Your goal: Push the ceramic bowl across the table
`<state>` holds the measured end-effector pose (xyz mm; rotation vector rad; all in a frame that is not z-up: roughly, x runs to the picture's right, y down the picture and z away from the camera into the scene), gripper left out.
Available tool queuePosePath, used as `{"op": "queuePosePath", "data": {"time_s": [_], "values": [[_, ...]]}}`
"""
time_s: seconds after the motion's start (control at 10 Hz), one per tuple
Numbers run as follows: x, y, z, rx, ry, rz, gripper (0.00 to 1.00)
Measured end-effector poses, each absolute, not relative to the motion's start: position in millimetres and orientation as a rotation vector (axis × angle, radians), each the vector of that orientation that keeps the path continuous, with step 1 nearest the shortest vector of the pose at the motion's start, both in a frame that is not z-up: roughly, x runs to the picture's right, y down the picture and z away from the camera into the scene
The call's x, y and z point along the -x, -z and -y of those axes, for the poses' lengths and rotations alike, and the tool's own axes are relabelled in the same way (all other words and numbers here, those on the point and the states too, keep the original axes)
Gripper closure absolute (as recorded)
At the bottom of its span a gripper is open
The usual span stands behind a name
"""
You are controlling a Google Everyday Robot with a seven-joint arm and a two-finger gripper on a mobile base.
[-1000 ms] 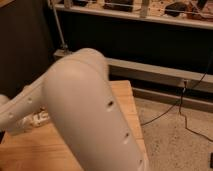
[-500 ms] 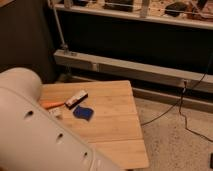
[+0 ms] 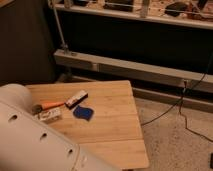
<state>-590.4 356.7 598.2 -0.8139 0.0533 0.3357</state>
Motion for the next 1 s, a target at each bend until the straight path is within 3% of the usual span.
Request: {"op": "queuePosePath", "data": {"time_s": [0.2,0.5,1.0], "values": [[598.5,-584.2,-311.0,0.896,-0.4,0.052,0.86],[538.6,-612.0,-240.6,0.836,-0.488,0.038,0.82],[464.7,-644.5,-211.2,0.67,-0.512,-0.071,0.36]]}}
